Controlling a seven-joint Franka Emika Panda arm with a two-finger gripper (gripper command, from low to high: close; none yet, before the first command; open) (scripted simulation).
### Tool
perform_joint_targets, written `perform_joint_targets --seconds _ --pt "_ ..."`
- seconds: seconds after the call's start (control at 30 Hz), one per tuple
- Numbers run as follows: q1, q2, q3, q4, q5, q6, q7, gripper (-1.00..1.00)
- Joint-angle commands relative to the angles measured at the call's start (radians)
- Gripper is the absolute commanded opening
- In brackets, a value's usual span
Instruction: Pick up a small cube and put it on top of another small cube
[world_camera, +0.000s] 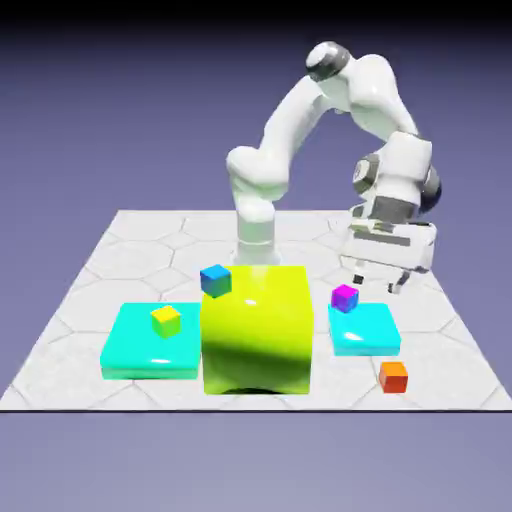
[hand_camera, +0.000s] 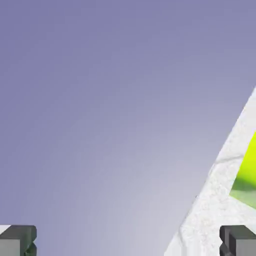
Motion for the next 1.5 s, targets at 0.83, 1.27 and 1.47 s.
perform_joint_targets --seconds 0.83,1.27,1.47 --pt "-0.382 -0.044 0.525 0.18 0.15 -0.173 0.433 -1.0" --pt "0.089 0.003 0.137 -0.038 0.053 -0.124 0.264 -1.0" --pt "0.307 0.025 -0.042 -0.139 0.009 -0.101 0.186 -1.0"
